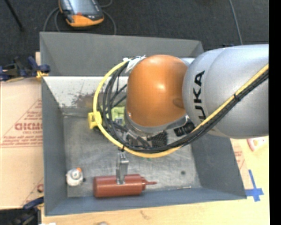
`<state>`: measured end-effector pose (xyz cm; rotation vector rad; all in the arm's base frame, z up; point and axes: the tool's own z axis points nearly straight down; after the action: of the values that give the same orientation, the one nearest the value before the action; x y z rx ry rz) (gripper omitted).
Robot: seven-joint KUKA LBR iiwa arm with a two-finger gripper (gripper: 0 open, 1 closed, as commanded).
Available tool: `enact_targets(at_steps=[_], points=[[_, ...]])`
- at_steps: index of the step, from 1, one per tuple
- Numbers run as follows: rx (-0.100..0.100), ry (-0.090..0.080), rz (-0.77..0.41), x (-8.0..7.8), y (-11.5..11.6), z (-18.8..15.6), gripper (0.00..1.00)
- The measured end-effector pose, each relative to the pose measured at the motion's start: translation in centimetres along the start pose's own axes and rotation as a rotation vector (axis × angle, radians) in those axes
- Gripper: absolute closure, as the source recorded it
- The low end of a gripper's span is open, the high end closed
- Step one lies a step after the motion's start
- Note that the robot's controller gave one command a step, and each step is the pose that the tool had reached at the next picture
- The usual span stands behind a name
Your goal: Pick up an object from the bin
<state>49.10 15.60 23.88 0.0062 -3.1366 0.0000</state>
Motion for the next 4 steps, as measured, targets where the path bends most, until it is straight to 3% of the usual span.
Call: enact_targets(at_steps=[1, 2, 3, 4], points=[[-0.002, -0.008, 0.004, -0.2, -0.1, -0.4, 0.00], [0.000, -0.011, -0.099, 0.4, 0.2, 5.6, 0.00], [0.001, -0.004, -0.292, 1.9, 0.4, 7.9, 0.00], [0.000, -0.003, -0.258, 1.5, 0.4, 10.6, 0.00]])
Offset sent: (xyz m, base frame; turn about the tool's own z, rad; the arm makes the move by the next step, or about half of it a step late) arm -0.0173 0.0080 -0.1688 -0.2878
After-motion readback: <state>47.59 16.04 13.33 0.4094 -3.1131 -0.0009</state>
